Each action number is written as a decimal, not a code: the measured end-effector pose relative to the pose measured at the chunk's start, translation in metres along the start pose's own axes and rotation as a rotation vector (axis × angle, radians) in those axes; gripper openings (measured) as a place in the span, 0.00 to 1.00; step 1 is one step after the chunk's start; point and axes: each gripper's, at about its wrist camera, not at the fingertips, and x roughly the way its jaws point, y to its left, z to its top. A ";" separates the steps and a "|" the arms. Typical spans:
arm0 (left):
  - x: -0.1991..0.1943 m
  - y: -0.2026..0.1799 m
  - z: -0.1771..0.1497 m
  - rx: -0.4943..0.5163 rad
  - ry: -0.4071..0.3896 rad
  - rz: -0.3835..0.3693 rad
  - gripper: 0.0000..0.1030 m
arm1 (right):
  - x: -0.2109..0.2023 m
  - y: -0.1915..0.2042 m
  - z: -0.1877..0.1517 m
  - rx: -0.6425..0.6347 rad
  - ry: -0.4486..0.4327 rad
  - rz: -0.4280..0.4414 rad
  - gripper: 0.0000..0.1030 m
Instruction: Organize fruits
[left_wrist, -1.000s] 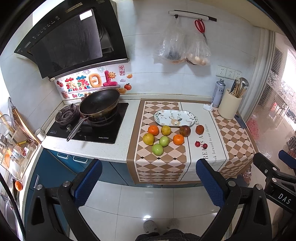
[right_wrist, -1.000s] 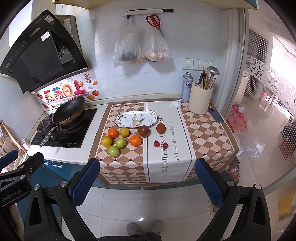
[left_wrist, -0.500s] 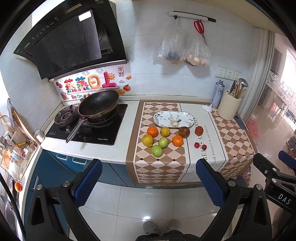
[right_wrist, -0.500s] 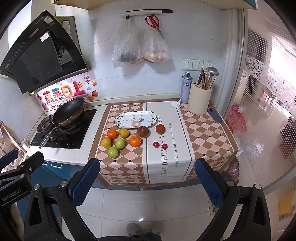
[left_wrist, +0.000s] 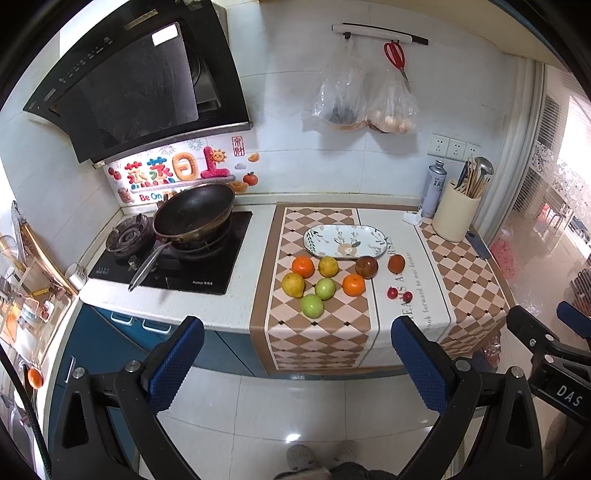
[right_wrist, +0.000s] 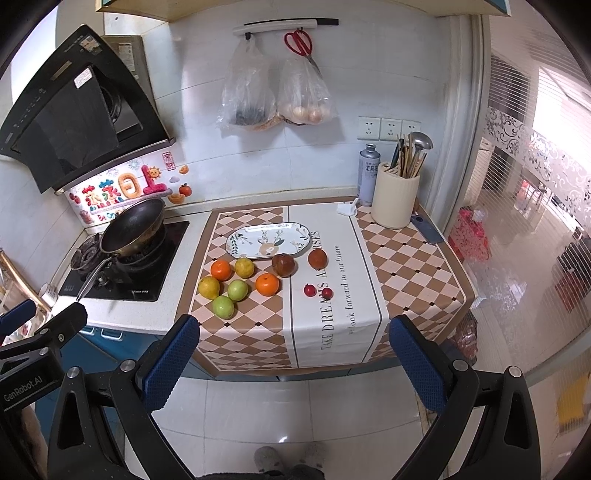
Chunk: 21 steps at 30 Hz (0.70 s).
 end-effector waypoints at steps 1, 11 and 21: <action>0.003 0.000 0.002 0.007 -0.010 0.005 1.00 | 0.003 0.000 0.000 0.013 -0.009 0.003 1.00; 0.086 0.021 0.019 0.006 -0.038 0.048 1.00 | 0.081 0.025 0.000 0.009 0.000 0.005 1.00; 0.228 0.048 0.031 -0.051 0.198 0.158 1.00 | 0.246 0.032 0.016 -0.027 0.208 0.080 1.00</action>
